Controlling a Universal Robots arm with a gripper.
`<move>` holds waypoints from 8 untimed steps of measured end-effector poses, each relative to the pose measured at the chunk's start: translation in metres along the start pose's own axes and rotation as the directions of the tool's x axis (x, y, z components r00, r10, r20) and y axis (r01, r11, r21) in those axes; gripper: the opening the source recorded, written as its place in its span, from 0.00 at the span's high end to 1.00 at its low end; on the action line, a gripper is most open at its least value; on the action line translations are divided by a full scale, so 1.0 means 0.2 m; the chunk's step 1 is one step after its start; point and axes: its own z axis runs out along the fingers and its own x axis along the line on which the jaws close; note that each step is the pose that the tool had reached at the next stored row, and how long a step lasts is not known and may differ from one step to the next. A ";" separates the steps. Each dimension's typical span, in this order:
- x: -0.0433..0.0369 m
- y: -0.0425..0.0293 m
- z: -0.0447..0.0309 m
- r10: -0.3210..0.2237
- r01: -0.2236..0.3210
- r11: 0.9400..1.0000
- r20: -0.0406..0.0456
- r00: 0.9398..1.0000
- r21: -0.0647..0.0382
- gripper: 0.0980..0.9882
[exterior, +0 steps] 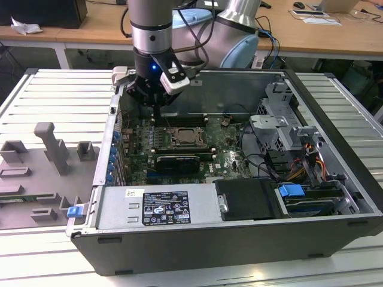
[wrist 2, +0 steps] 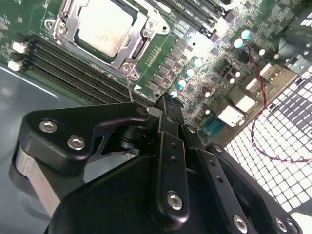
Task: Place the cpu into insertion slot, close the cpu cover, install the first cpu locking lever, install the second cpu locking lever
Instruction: 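Install the first cpu locking lever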
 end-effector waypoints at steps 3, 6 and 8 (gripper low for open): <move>0.000 0.041 0.001 0.000 0.000 1.000 0.000 1.000 0.000 0.99; -0.003 0.066 0.003 0.000 0.000 1.000 0.000 1.000 0.000 0.99; -0.015 0.073 0.004 0.000 0.000 1.000 0.000 1.000 0.000 0.99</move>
